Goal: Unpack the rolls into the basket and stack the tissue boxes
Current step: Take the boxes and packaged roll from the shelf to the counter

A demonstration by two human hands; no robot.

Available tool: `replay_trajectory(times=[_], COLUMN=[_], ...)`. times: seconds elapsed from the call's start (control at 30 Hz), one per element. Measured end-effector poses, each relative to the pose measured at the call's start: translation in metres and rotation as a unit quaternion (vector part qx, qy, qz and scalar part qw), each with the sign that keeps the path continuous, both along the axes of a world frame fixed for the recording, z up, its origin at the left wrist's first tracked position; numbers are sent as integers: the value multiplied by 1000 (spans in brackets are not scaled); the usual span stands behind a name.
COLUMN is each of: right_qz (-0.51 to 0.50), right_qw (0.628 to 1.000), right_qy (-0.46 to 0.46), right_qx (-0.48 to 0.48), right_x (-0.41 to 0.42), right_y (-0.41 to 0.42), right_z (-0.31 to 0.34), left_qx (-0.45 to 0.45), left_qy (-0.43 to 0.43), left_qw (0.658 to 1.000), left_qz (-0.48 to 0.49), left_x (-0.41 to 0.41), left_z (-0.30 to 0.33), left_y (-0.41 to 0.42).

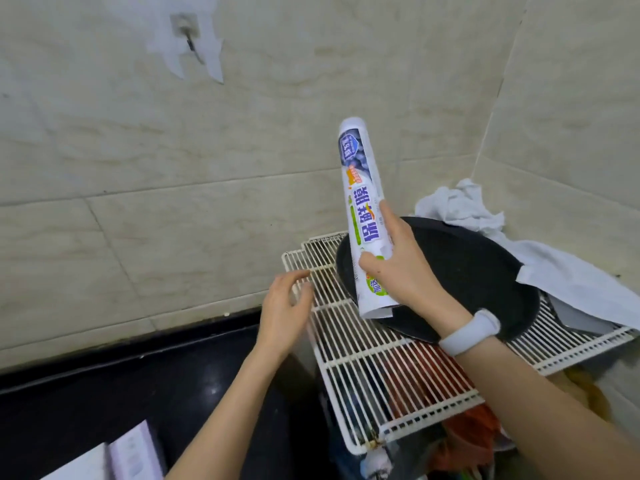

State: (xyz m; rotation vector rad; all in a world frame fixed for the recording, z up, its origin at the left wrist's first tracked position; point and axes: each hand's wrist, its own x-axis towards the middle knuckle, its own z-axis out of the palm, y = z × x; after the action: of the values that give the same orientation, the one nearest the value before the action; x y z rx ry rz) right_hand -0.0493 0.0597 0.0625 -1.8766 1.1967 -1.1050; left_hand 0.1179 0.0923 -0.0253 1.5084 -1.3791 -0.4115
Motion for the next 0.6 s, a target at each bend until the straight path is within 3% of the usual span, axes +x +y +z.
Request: replay_trajectory(times=[0.13, 0.27, 0.5, 0.6], right_qz=[118, 198, 264, 243], right_qw=[992, 969, 895, 888], right_qy=[48, 115, 290, 329], right_qx=[18, 88, 215, 210], right_x=[78, 163, 225, 213], right_y=[28, 60, 125, 144], right_z=[0, -42, -187, -237], left_qx=[39, 141, 315, 371], left_qy=[30, 15, -28, -37], left_qw=[989, 956, 885, 867], left_qz=[137, 255, 341, 332], left_x=[66, 124, 179, 186], left_z=[-19, -61, -142, -166], left_y=[44, 109, 218, 245])
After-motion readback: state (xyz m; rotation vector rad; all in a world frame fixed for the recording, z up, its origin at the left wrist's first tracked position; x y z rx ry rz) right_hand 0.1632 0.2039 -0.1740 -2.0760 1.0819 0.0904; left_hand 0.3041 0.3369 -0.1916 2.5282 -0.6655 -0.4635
